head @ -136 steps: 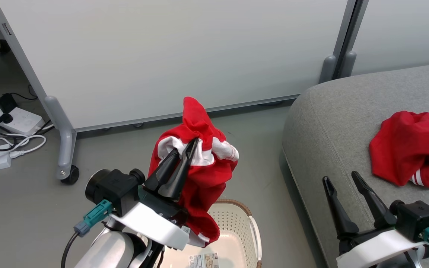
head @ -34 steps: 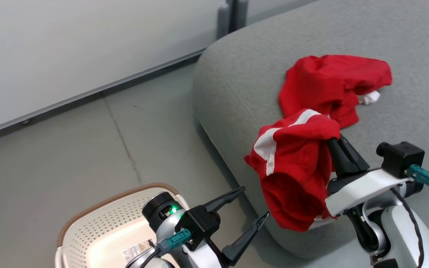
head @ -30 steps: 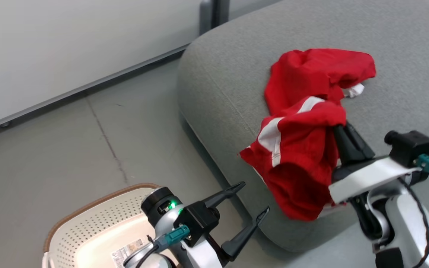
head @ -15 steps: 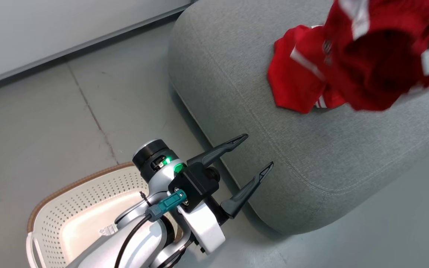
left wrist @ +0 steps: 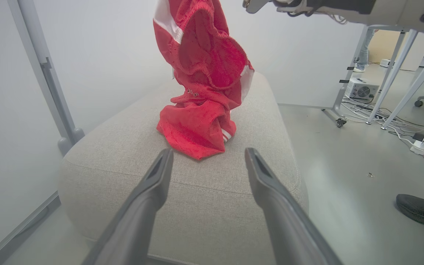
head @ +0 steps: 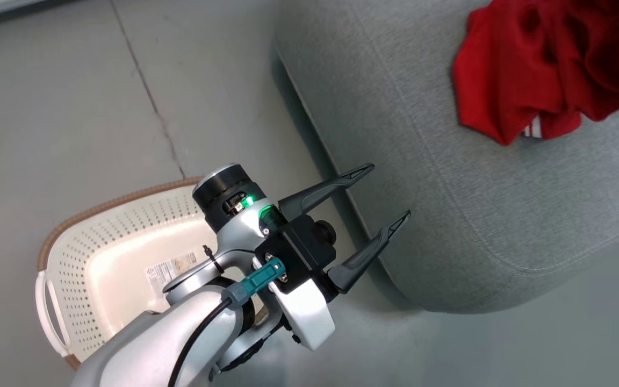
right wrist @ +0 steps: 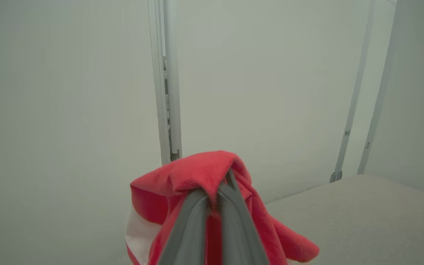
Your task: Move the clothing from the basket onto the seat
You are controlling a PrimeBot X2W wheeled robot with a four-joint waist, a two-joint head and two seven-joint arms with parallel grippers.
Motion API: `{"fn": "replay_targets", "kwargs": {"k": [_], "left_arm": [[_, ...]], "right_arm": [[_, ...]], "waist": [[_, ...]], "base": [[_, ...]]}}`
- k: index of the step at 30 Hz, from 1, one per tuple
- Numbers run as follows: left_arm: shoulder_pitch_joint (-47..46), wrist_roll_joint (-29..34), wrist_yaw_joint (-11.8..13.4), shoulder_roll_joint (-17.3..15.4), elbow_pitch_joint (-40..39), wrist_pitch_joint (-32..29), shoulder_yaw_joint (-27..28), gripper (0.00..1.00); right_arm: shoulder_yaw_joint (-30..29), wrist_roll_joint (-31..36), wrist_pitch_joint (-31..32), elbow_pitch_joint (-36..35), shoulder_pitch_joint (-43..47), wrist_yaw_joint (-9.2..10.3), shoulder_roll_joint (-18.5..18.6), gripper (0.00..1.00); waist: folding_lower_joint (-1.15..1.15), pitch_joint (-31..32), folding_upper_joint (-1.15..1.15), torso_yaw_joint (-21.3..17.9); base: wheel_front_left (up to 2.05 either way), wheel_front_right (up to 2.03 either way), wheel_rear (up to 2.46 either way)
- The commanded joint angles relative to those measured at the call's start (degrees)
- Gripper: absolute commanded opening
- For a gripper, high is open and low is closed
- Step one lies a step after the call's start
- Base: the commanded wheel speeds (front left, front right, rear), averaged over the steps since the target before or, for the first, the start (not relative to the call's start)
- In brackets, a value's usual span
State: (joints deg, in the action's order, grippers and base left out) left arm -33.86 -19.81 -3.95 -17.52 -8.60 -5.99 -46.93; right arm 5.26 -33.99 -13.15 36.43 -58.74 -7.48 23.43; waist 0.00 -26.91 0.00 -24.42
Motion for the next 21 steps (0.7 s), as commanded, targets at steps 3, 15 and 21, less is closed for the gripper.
{"fn": "replay_targets", "kwargs": {"k": [3, 15, 21], "left_arm": [[-1.8, 0.7, -0.1, -0.7, -0.7, -0.7, 0.2, 1.0], [-4.2, 2.0, -0.2, -2.3, -1.7, -2.1, 0.1, 1.0], [-2.4, 0.9, -0.1, -1.6, 0.0, -0.4, -0.6, 1.0]], "right_arm": [[0.3, -2.0, -1.3, 3.4, -0.1, -0.04, -0.4, 0.0], [-2.5, -5.5, -2.1, 9.8, 3.4, -0.04, -3.2, 0.0], [-5.8, -0.3, -2.1, 9.7, 5.7, -0.04, -3.6, 1.0]], "waist": [[0.0, -4.8, 0.0, 1.9], [0.0, -10.3, 0.0, 2.7], [0.0, -6.6, 0.0, 2.7]], "base": [[0.0, 0.0, 0.0], [0.0, 0.0, 0.0], [0.0, 0.0, 0.0]]}}
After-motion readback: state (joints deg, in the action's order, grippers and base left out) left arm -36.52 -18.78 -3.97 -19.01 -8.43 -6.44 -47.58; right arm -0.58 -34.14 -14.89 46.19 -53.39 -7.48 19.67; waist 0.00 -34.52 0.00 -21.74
